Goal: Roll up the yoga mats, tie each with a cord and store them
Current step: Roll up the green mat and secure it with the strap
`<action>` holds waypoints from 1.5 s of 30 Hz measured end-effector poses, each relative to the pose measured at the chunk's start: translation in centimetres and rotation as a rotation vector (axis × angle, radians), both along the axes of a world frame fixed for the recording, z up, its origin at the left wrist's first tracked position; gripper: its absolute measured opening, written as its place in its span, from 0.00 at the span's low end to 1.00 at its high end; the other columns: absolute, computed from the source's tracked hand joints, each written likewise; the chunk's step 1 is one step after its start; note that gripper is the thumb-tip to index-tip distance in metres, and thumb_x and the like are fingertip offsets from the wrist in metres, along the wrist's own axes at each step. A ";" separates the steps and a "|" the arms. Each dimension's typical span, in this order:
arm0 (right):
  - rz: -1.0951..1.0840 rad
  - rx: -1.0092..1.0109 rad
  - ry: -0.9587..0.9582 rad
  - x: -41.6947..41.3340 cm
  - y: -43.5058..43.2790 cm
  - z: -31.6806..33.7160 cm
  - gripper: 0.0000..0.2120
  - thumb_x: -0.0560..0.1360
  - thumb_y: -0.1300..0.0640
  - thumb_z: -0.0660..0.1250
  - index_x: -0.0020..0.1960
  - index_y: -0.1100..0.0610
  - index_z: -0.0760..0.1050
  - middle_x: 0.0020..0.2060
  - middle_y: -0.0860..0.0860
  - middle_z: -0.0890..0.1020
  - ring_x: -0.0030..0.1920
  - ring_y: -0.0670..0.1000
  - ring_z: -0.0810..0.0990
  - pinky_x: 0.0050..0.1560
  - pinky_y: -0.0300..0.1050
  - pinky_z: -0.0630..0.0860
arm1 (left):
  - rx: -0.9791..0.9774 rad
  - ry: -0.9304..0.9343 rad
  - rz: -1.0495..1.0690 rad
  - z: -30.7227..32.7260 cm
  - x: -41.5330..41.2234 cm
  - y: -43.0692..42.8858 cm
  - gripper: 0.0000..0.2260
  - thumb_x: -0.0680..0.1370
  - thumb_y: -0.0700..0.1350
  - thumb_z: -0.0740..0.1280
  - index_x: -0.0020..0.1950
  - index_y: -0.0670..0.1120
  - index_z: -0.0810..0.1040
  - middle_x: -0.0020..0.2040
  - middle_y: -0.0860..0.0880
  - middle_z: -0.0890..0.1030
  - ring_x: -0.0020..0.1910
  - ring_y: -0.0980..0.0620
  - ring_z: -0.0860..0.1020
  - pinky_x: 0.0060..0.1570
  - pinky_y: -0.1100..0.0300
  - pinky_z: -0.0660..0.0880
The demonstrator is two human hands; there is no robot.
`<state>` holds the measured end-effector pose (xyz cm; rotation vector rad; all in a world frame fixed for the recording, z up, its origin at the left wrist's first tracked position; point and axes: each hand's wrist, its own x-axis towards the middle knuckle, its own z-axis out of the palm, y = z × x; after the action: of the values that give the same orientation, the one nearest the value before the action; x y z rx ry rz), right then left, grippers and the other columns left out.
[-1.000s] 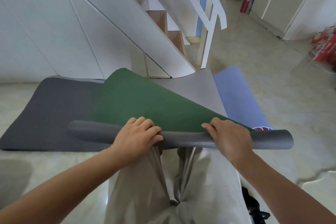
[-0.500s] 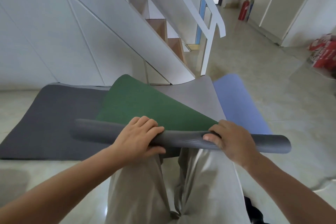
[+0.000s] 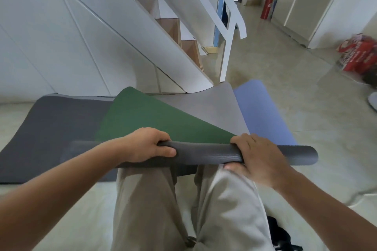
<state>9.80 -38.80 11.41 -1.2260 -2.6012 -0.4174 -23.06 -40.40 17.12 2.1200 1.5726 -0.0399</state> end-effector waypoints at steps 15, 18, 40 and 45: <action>0.110 -0.118 0.113 0.0 -1.3 0.0 0.28 0.79 0.31 0.47 0.52 0.48 0.80 0.43 0.45 0.74 0.42 0.48 0.74 0.44 0.44 0.63 | 0.703 0.246 -0.181 -3.3 -0.4 -6.6 0.30 0.72 0.72 0.56 0.58 0.51 0.80 0.50 0.49 0.75 0.45 0.47 0.75 0.46 0.52 0.75; 0.067 -0.153 0.152 -0.3 -0.8 0.4 0.31 0.78 0.30 0.48 0.54 0.50 0.80 0.43 0.44 0.80 0.42 0.50 0.80 0.44 0.46 0.69 | 0.704 0.302 -0.052 -4.1 0.9 -7.3 0.34 0.72 0.71 0.55 0.60 0.46 0.81 0.47 0.47 0.76 0.42 0.45 0.76 0.41 0.52 0.76; -0.170 -0.467 0.195 -4.8 3.5 3.5 0.29 0.68 0.26 0.43 0.46 0.49 0.66 0.35 0.44 0.74 0.38 0.47 0.73 0.33 0.39 0.61 | 0.751 0.399 -0.139 -4.6 -0.3 -1.3 0.38 0.64 0.68 0.73 0.65 0.47 0.70 0.49 0.45 0.79 0.42 0.44 0.79 0.38 0.50 0.78; -0.089 -0.380 0.119 -4.3 2.8 2.8 0.37 0.67 0.21 0.47 0.52 0.51 0.71 0.47 0.46 0.72 0.48 0.49 0.71 0.42 0.44 0.65 | 0.561 0.365 -0.125 -2.1 -0.7 0.6 0.29 0.64 0.68 0.70 0.58 0.52 0.75 0.47 0.52 0.80 0.45 0.47 0.82 0.39 0.54 0.76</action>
<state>5.54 -35.97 14.21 -1.4348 -2.6049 0.1424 -23.74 -39.80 14.98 2.7712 1.8103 -0.0324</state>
